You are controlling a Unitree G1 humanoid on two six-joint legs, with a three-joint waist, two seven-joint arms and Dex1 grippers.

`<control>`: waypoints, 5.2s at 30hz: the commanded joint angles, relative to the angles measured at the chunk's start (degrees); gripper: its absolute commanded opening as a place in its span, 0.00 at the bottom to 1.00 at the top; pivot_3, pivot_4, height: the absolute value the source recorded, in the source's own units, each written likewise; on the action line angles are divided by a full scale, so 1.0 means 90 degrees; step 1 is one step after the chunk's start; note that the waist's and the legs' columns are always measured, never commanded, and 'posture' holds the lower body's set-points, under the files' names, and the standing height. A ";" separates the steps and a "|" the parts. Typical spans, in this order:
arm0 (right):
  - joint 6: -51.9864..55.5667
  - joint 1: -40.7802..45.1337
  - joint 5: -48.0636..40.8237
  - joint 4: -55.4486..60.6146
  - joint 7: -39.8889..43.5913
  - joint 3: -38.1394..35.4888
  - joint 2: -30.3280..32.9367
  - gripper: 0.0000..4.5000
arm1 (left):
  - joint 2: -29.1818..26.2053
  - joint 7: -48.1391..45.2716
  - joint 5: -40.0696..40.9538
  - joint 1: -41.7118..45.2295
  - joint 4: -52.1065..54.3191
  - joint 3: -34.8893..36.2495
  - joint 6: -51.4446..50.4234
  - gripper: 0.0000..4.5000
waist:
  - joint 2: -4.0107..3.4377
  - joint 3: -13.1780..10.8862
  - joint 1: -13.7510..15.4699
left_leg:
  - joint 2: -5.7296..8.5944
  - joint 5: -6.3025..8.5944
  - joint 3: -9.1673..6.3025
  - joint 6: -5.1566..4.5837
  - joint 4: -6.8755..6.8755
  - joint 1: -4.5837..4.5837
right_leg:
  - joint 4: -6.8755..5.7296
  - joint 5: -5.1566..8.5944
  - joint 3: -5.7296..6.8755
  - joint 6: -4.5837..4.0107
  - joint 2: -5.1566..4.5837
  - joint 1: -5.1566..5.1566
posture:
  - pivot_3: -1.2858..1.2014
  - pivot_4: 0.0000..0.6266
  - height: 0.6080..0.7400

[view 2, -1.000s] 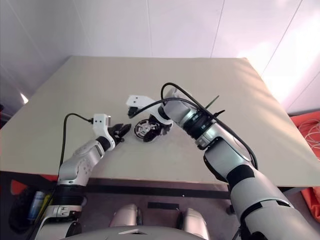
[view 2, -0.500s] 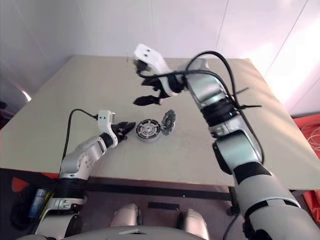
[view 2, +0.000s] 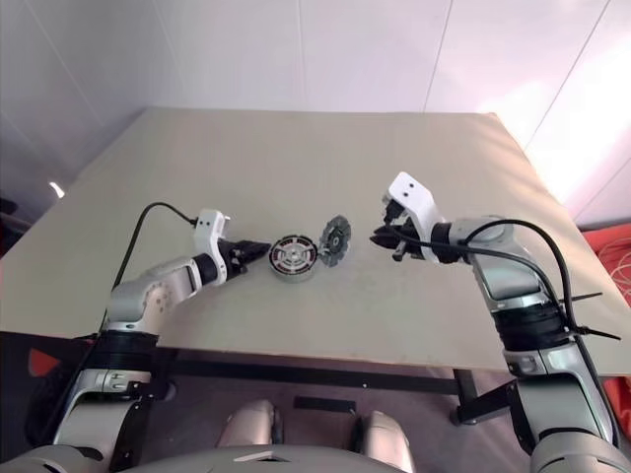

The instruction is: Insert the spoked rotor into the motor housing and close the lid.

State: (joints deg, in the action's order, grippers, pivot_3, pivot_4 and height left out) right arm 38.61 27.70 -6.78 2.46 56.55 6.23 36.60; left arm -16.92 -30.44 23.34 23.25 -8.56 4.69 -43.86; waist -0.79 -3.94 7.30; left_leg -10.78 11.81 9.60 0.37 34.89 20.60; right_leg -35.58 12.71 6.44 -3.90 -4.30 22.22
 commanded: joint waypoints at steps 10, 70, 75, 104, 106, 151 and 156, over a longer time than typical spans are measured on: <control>-0.0035 0.0693 -0.0122 -0.0142 -0.0684 0.0763 -0.1327 0.01 | -0.0066 0.0071 0.0070 0.0004 0.0527 0.0033 -0.0108 0.52 | 0.0000 0.0001 -0.0023 | -0.0002 0.0006 0.0001 -0.0014 0.0001 -0.0017 | -0.0006 0.0001 0.0000 0.0003 0.0000 -0.0011 | 0.52 0.00 1.00; -0.3893 0.0258 0.0146 -0.2479 -0.0738 0.0945 -0.2580 0.35 | -0.0819 0.0409 0.0129 0.0012 0.0272 0.0769 0.0075 0.52 | 0.0014 0.0009 -0.0188 | 0.0007 0.0009 0.0000 -0.0012 -0.0051 -0.0026 | 0.0056 -0.0016 0.0002 -0.0030 0.0003 -0.0037 | 0.52 0.00 1.00; -0.4280 0.0281 0.0107 -0.2693 -0.0656 0.0873 -0.2646 0.71 | -0.0777 0.0385 0.0180 0.0039 0.0178 0.0803 0.0048 0.52 | 0.0014 0.0009 -0.0200 | 0.0006 0.0011 0.0001 -0.0017 -0.0044 0.0006 | 0.0049 -0.0017 0.0001 -0.0030 0.0003 -0.0004 | 0.52 0.00 1.00; -0.4665 0.0689 0.0665 -0.3699 -0.0924 0.1081 -0.3126 0.99 | -0.0804 0.0371 0.0066 -0.0010 0.0228 0.0789 0.0071 0.52 | 0.0014 0.0009 -0.0206 | 0.0003 0.0013 0.0001 -0.0020 -0.0044 -0.0013 | 0.0037 -0.0017 0.0000 -0.0033 0.0003 -0.0012 | 0.52 0.00 1.00; -0.4670 0.0722 0.0699 -0.3788 -0.0956 0.1082 -0.3144 0.99 | -0.0798 0.0384 0.0071 -0.0013 0.0244 0.0794 0.0064 0.52 | 0.0014 0.0009 -0.0208 | 0.0003 0.0013 0.0001 -0.0021 -0.0044 -0.0013 | 0.0037 -0.0017 0.0000 -0.0033 0.0003 -0.0013 | 0.52 0.00 1.00; -0.3737 0.0961 0.0738 -0.3771 -0.0466 0.1202 -0.3041 0.70 | -0.0717 0.0416 -0.0002 0.0122 0.0058 0.0731 0.0241 0.52 | 0.0014 0.0008 -0.0209 | 0.0003 0.0015 0.0008 -0.0021 -0.0050 -0.0055 | 0.0040 -0.0014 -0.0008 -0.0032 0.0003 -0.0041 | 0.52 0.00 1.00; -0.3393 0.1023 0.0523 -0.3625 -0.0335 0.1042 -0.3016 0.70 | -0.0673 0.0435 0.0005 0.0114 0.0056 0.0740 0.0268 0.52 | 0.0014 0.0009 -0.0209 | 0.0004 0.0015 0.0008 -0.0022 -0.0050 -0.0054 | 0.0040 -0.0014 -0.0009 -0.0032 0.0003 -0.0041 | 0.52 0.00 1.00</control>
State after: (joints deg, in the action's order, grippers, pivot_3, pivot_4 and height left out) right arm 6.66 36.25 -1.65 -30.61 52.95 15.74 9.08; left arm -22.66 -26.66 23.41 22.54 -8.63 10.92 -42.74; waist -0.67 -3.87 5.42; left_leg -10.75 11.95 9.67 0.16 34.43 20.11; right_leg -35.22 12.59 6.36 -4.19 -4.28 21.86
